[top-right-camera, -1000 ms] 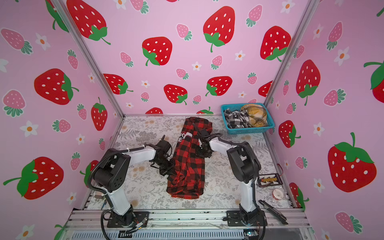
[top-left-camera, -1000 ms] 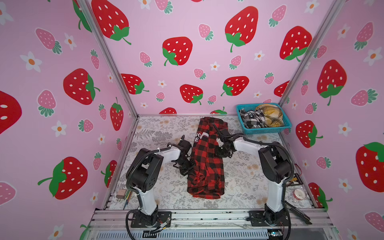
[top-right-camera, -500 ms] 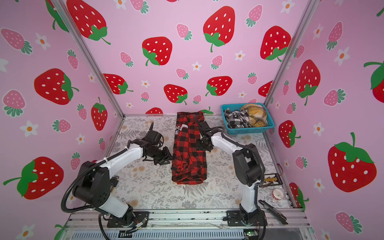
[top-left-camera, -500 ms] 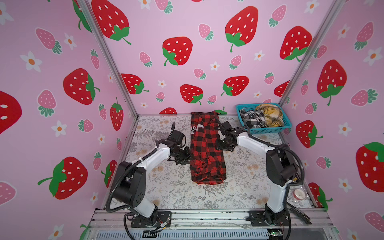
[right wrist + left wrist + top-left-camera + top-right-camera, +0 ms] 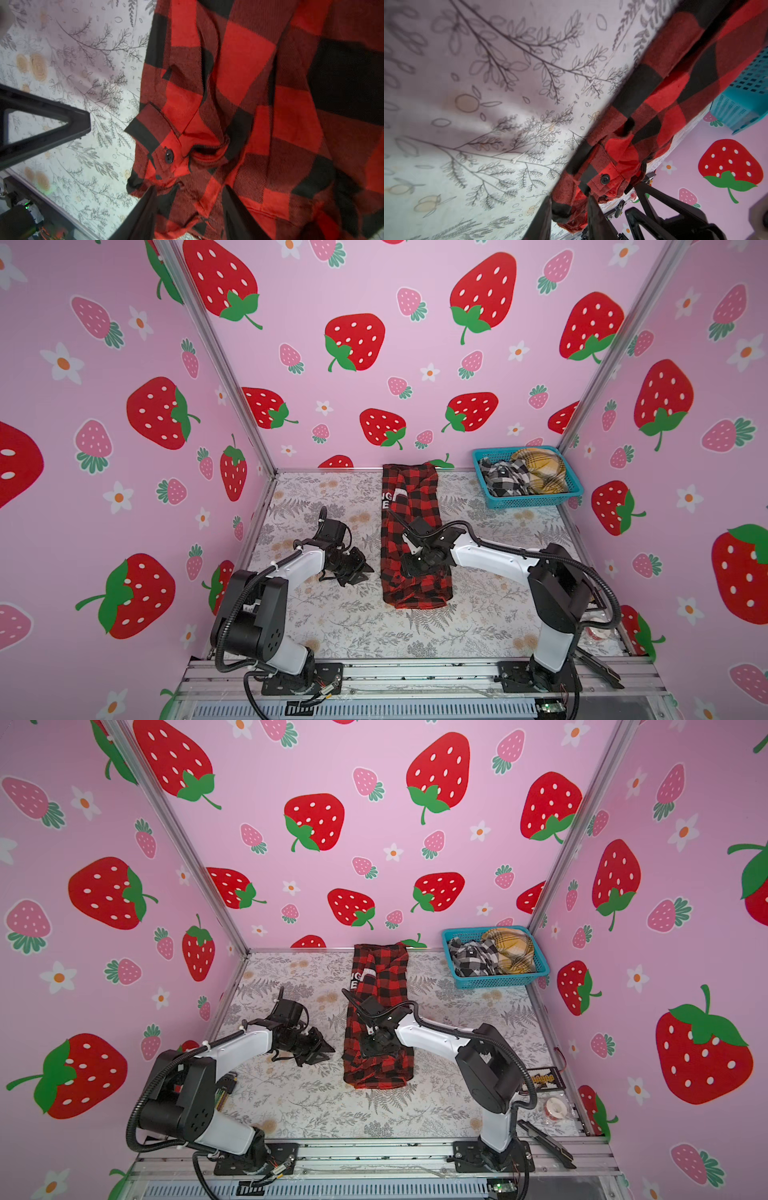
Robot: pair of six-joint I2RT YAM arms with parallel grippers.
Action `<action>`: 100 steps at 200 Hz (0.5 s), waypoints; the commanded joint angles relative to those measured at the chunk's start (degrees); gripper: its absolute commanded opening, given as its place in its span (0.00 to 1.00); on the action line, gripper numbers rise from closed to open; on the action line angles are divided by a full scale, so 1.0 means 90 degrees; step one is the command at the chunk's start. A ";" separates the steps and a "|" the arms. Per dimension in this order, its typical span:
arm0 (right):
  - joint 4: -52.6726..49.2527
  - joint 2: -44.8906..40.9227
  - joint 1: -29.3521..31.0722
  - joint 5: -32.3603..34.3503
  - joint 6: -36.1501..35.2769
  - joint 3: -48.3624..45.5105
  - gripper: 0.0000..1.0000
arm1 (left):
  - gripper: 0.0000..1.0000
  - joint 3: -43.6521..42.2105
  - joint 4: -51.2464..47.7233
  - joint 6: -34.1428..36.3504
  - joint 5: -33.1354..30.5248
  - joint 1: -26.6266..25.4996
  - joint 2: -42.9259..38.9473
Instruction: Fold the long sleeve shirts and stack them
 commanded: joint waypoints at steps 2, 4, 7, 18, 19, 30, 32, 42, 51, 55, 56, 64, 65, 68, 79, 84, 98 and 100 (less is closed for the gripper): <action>0.0182 0.0208 0.0089 -0.0231 0.0412 0.0055 0.52 | 0.29 0.0304 0.0119 0.0078 0.0177 0.0023 0.0293; 0.0181 0.0219 0.0098 -0.0240 0.0423 0.0055 0.52 | 0.29 0.0308 0.0128 0.0079 0.0182 0.0023 0.0312; 0.0185 0.0228 0.0103 -0.0242 0.0450 0.0055 0.52 | 0.29 0.0317 0.0133 0.0084 0.0180 0.0023 0.0339; 0.0192 0.0296 0.0131 -0.0261 0.0514 0.0055 0.52 | 0.29 0.0323 0.0164 0.0110 0.0178 0.0023 0.0414; 0.0193 0.0302 0.0132 -0.0266 0.0516 0.0055 0.52 | 0.29 0.0321 0.0173 0.0104 0.0178 0.0023 0.0422; 0.0197 0.0382 0.0160 -0.0274 0.0560 0.0082 0.49 | 0.28 0.0322 0.0199 0.0137 0.0174 0.0023 0.0494; 0.0190 0.0390 0.0162 -0.0265 0.0565 0.0089 0.49 | 0.28 0.0327 0.0201 0.0135 0.0174 0.0023 0.0504; 0.0160 0.0479 0.0174 -0.0224 0.0603 0.0123 0.46 | 0.28 0.0337 0.0201 0.0171 0.0177 0.0023 0.0560; 0.0125 0.0565 0.0173 -0.0195 0.0623 0.0148 0.44 | 0.28 0.0339 0.0209 0.0199 0.0196 0.0013 0.0601; 0.0106 0.0595 0.0173 -0.0164 0.0636 0.0157 0.43 | 0.28 0.0338 0.0212 0.0194 0.0203 0.0006 0.0610; 0.0101 0.0603 0.0173 -0.0159 0.0635 0.0160 0.43 | 0.28 0.0333 0.0212 0.0200 0.0200 0.0005 0.0613; 0.0077 0.0653 0.0173 -0.0105 0.0676 0.0154 0.40 | 0.28 0.0338 0.0207 0.0244 0.0206 -0.0014 0.0629; 0.0077 0.0656 0.0173 -0.0096 0.0680 0.0154 0.40 | 0.28 0.0333 0.0200 0.0250 0.0211 -0.0015 0.0632; 0.0077 0.0675 0.0173 -0.0083 0.0692 0.0153 0.39 | 0.28 0.0331 0.0202 0.0262 0.0208 -0.0023 0.0635; 0.0078 0.0712 0.0173 -0.0053 0.0718 0.0167 0.35 | 0.28 0.0324 0.0157 0.0319 0.0206 -0.0045 0.0654; 0.0068 0.0728 0.0173 -0.0043 0.0728 0.0178 0.33 | 0.28 0.0320 0.0145 0.0348 0.0201 -0.0048 0.0663; 0.0017 0.0715 0.0173 0.0015 0.0743 0.0216 0.26 | 0.28 0.0291 0.0134 0.0388 0.0197 -0.0055 0.0673; 0.0010 0.0708 0.0173 0.0027 0.0743 0.0220 0.25 | 0.28 0.0290 0.0134 0.0391 0.0192 -0.0055 0.0673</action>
